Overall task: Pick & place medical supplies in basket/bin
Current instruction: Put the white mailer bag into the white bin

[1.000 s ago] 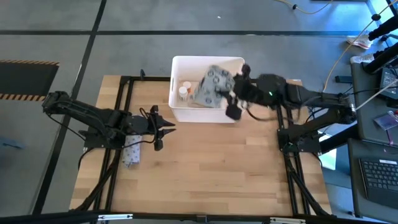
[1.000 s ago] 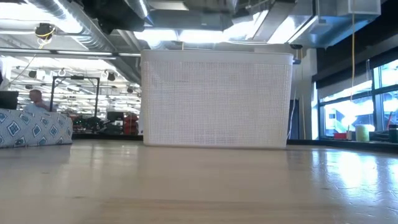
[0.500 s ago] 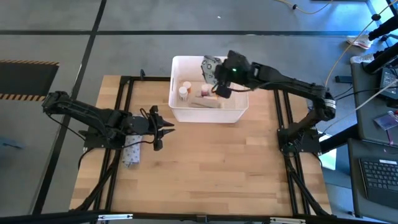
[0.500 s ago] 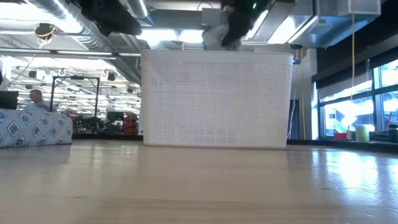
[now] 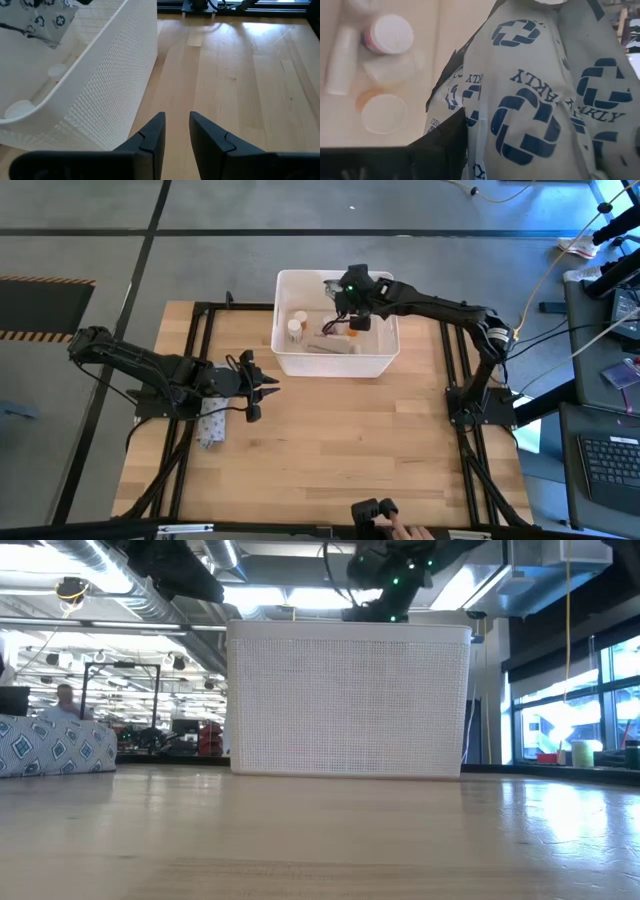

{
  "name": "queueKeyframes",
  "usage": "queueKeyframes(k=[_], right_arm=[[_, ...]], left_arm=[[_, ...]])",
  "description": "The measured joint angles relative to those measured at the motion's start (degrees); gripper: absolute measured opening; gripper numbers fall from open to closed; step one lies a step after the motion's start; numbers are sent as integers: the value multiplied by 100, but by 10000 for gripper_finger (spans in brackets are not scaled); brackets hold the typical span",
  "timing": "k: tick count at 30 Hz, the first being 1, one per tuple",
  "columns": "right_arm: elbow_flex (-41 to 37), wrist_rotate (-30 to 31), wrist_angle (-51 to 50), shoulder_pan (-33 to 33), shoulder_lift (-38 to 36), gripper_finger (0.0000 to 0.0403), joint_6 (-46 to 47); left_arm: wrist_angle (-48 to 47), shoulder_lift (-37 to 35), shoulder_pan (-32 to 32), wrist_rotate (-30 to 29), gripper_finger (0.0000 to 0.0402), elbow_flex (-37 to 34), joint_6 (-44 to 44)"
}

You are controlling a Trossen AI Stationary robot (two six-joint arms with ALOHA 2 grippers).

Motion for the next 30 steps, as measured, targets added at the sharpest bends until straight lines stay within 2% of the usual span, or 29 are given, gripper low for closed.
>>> queueKeyframes(k=[13,24,30], right_arm=[[0,-9,-121,-162,646,187,-157],[0,-10,22,-164,754,189,-138],[0,-9,-48,-189,754,231,-135]], left_arm=[[1,0,0,1,82,-2,-1],[-108,0,0,17,82,-2,-2],[-157,0,0,22,82,-2,-4]])
